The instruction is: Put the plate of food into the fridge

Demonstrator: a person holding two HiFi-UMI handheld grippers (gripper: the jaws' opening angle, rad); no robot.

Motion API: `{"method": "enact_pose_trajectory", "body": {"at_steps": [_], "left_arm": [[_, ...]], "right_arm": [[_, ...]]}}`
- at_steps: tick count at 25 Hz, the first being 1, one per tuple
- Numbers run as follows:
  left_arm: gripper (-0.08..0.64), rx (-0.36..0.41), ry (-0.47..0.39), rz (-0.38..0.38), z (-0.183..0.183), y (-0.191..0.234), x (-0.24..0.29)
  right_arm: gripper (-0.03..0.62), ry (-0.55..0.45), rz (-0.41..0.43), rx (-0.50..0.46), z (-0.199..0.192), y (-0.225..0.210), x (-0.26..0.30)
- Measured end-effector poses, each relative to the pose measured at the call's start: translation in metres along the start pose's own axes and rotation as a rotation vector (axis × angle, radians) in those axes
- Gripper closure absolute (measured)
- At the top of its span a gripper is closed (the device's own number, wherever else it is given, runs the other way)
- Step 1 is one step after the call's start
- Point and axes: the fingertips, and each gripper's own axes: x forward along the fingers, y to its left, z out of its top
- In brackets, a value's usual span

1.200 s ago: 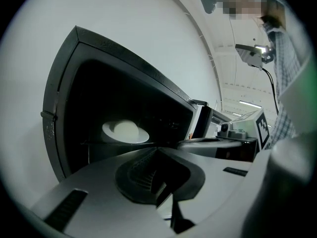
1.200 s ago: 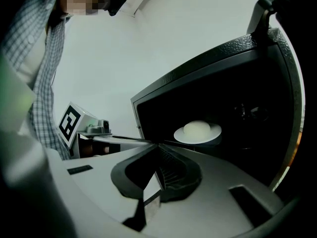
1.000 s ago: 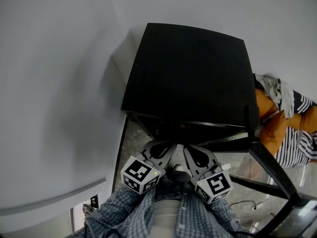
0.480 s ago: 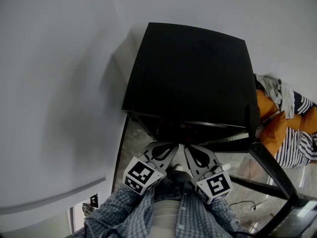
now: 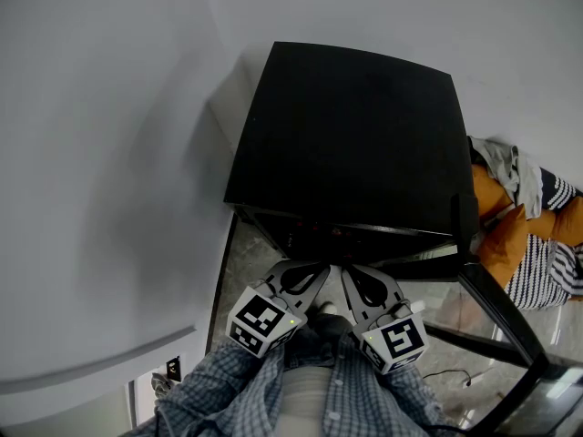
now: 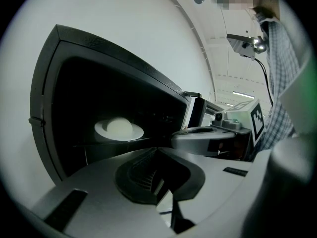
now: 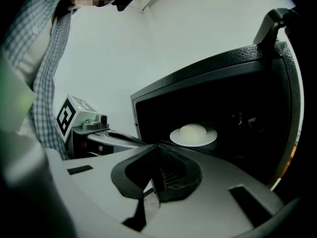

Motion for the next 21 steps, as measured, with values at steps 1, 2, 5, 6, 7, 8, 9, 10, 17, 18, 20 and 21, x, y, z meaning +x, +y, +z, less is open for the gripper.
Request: {"method": "enact_pose_trajectory", "body": {"at_steps": [1,2,5,6,7,8,9,10,17,18,20,21], "left_arm": [[0.554,0.000,0.000,0.000,0.000,0.000,0.000],[0.554,0.001,0.000,0.000,0.000,0.001,0.000],[0.554,0.002,0.000,-0.001,0.001,0.001,-0.001],[0.554,0.000,-0.002,-0.004,0.002,0.001,-0.002],[0.554,-0.002,-0.006,-0.008,0.003,0.001,-0.003],[0.554,-0.006,-0.008,-0.008,0.004,0.001,-0.004],[0.554,-0.010,-0.009,-0.006,0.004,0.001,-0.004],[0.554,-0.012,-0.010,-0.006,0.003,0.002,-0.004],[0.554,-0.003,-0.012,-0.016,0.006,0.003,-0.001],[0.554,-0.003,-0.011,-0.015,0.008,0.002,0.001],[0.554,-0.004,-0.007,-0.016,0.011,-0.002,0.007],[0.554,-0.005,-0.005,-0.016,0.012,-0.003,0.010]], "right_arm": [[0.586,0.000,0.000,-0.001,0.000,0.000,0.000],[0.586,0.000,-0.001,-0.003,-0.001,0.000,0.000],[0.586,0.002,-0.001,-0.004,-0.001,0.001,0.002],[0.586,0.003,-0.001,-0.005,-0.001,0.002,0.003],[0.586,0.004,-0.001,-0.006,-0.001,0.003,0.004],[0.586,0.005,-0.001,-0.005,-0.001,0.004,0.005],[0.586,0.007,-0.001,-0.004,-0.001,0.004,0.005],[0.586,0.010,-0.003,-0.004,-0.001,0.004,0.005],[0.586,0.009,-0.003,-0.031,-0.001,0.001,0.008],[0.586,0.008,-0.004,-0.027,0.001,-0.001,0.007],[0.586,0.009,-0.005,-0.021,0.002,-0.007,0.003],[0.586,0.011,-0.005,-0.018,0.003,-0.010,0.001]]}}
